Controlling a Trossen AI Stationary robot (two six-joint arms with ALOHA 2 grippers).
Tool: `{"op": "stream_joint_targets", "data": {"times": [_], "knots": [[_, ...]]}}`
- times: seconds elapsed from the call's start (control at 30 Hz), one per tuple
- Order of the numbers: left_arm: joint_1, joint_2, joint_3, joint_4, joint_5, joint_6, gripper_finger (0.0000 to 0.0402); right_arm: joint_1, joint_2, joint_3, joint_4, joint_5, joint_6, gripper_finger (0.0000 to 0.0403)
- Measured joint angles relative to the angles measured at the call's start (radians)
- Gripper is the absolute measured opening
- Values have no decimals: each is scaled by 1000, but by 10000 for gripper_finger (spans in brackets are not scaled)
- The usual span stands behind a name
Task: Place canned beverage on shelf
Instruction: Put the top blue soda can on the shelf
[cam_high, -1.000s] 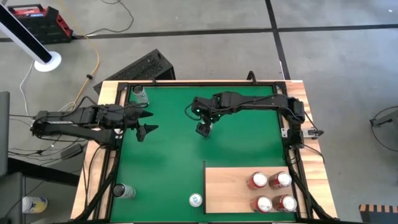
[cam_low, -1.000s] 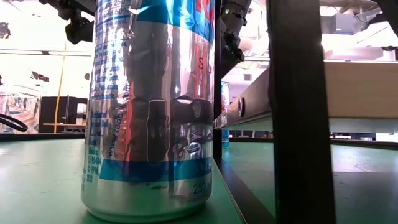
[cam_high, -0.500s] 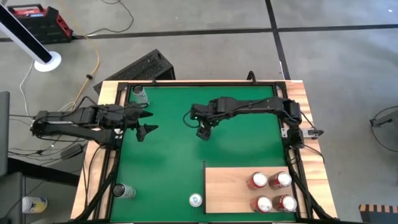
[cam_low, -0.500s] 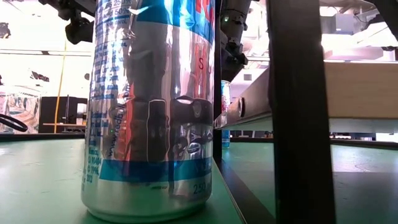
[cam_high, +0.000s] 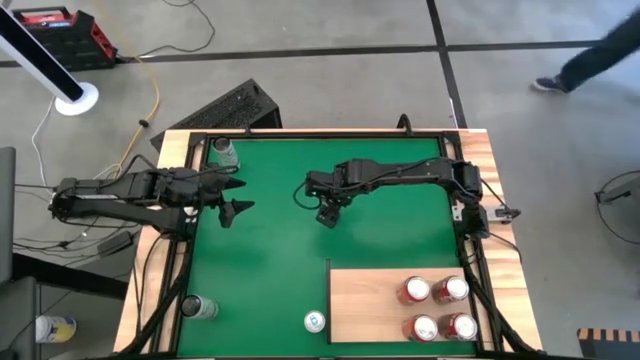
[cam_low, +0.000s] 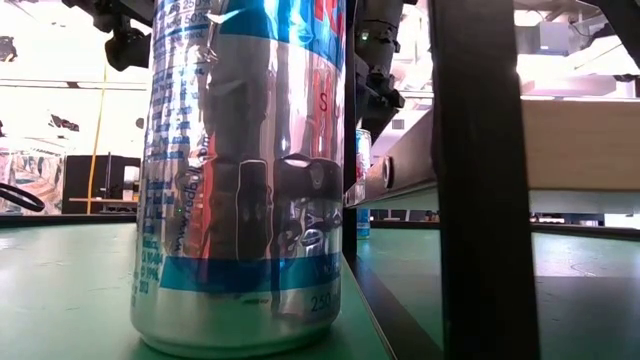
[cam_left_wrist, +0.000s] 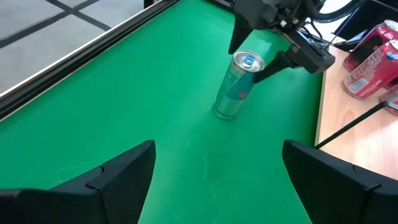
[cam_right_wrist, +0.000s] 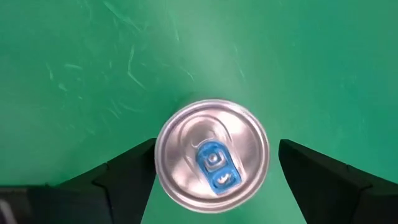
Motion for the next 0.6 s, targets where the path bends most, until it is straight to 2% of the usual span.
{"op": "stream_joint_targets", "data": {"times": [0.27, 0.6], "knots": [[0, 0, 0, 0, -2, 1, 334, 0, -4, 0, -14, -3, 9, 262], [0, 0, 0, 0, -2, 1, 334, 48, -125, -1, -54, -28, -16, 258]]}}
